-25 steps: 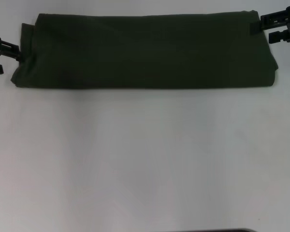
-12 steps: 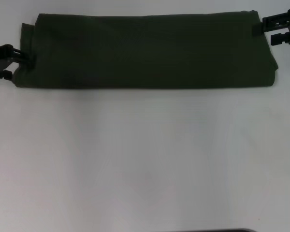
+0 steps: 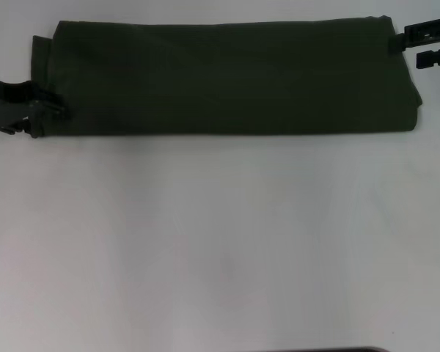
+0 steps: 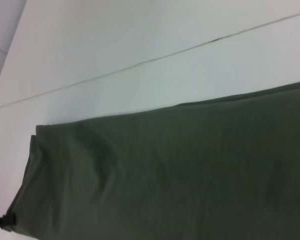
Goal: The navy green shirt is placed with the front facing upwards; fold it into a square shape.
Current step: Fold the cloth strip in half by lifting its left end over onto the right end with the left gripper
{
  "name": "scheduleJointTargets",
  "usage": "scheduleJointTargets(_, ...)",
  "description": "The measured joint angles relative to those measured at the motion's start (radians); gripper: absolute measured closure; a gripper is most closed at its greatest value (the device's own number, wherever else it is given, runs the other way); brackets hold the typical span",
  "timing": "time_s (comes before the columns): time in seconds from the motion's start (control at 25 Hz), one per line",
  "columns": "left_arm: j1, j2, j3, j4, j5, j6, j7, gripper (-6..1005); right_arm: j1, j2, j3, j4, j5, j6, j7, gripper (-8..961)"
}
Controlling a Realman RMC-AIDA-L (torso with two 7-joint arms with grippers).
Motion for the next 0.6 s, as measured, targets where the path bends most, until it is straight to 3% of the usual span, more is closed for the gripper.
scheduleJointTargets(0.16, -0.017, 0.007, 0.017, 0.014, 0.015, 0.017, 0.001, 309, 0.0, 0.0, 0.017, 0.0, 0.0, -0.005, -0.008, 86)
scheduleJointTargets(0.48, -0.024, 0.006, 0.02, 0.012, 0.049, 0.027, -0.002, 726, -0.002, -0.012, 0.009, 0.007, -0.047, 0.002, 0.004, 86)
scheduleJointTargets(0.6, -0.024, 0.006, 0.02, 0.01, 0.05, 0.027, -0.003, 783, -0.004, -0.013, 0.008, 0.009, -0.107, 0.01, 0.016, 86)
